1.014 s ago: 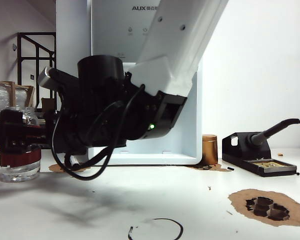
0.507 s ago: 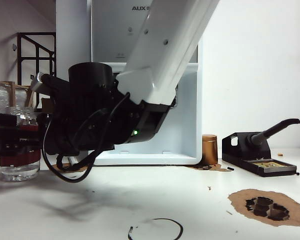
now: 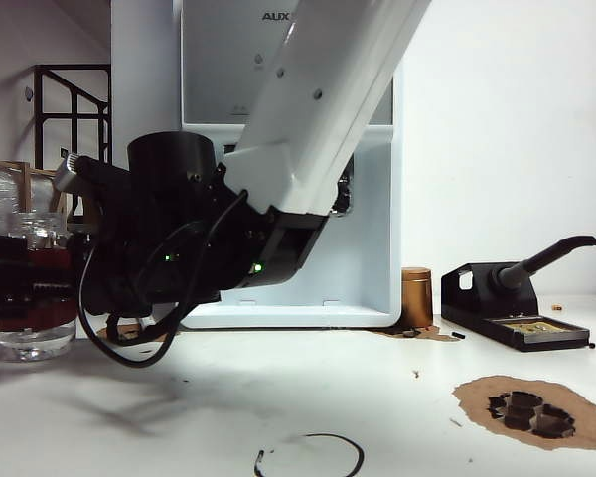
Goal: Pick up the water bottle with two loops of red belts, then reach the front water dispenser and gently press the gray-black baffle horizontally to get a little water.
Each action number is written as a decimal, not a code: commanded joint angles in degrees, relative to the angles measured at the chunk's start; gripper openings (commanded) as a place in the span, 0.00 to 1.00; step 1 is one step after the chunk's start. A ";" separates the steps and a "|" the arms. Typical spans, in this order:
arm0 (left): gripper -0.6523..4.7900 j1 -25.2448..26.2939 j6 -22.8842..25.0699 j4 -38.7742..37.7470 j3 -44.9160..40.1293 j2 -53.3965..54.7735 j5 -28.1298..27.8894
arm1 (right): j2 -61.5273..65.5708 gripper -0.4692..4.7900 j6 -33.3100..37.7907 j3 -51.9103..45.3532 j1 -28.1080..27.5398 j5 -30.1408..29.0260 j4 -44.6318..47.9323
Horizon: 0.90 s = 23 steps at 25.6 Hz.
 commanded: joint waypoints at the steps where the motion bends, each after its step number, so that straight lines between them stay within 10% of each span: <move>1: 0.75 -0.04 0.17 0.28 0.28 -0.02 0.22 | -0.07 1.00 0.11 0.61 0.26 -2.05 -0.02; 9: 0.75 -0.04 0.17 0.31 0.28 -0.02 0.22 | -0.09 0.52 0.11 0.61 0.26 -3.32 0.57; 23: 0.75 -0.04 0.17 0.31 0.28 -0.02 0.22 | -0.39 0.42 -2.71 0.61 0.24 -2.97 -0.09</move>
